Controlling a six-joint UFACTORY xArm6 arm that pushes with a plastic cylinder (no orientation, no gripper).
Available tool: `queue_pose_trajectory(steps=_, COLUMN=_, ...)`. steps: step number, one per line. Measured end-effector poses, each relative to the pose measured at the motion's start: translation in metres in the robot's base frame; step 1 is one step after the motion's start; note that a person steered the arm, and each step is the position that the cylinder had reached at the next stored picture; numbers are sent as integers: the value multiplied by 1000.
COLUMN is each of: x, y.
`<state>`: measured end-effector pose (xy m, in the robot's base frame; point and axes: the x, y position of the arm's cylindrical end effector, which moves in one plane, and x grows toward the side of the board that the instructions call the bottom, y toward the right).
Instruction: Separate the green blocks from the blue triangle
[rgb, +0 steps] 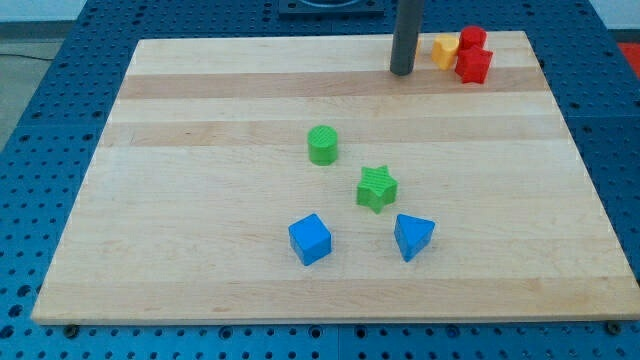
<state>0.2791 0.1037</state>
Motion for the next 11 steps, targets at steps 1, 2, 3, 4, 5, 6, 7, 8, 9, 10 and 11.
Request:
queue_pose_trajectory(steps=1, x=32, y=61)
queue_pose_trajectory(steps=2, x=55, y=57)
queue_pose_trajectory(steps=3, x=65, y=55)
queue_pose_trajectory(steps=4, x=72, y=55)
queue_pose_trajectory(steps=5, x=79, y=55)
queue_pose_trajectory(steps=6, x=95, y=55)
queue_pose_trajectory(steps=7, x=110, y=55)
queue_pose_trajectory(steps=8, x=124, y=55)
queue_pose_trajectory(steps=9, x=143, y=57)
queue_pose_trajectory(steps=10, x=200, y=56)
queue_pose_trajectory(steps=11, x=239, y=43)
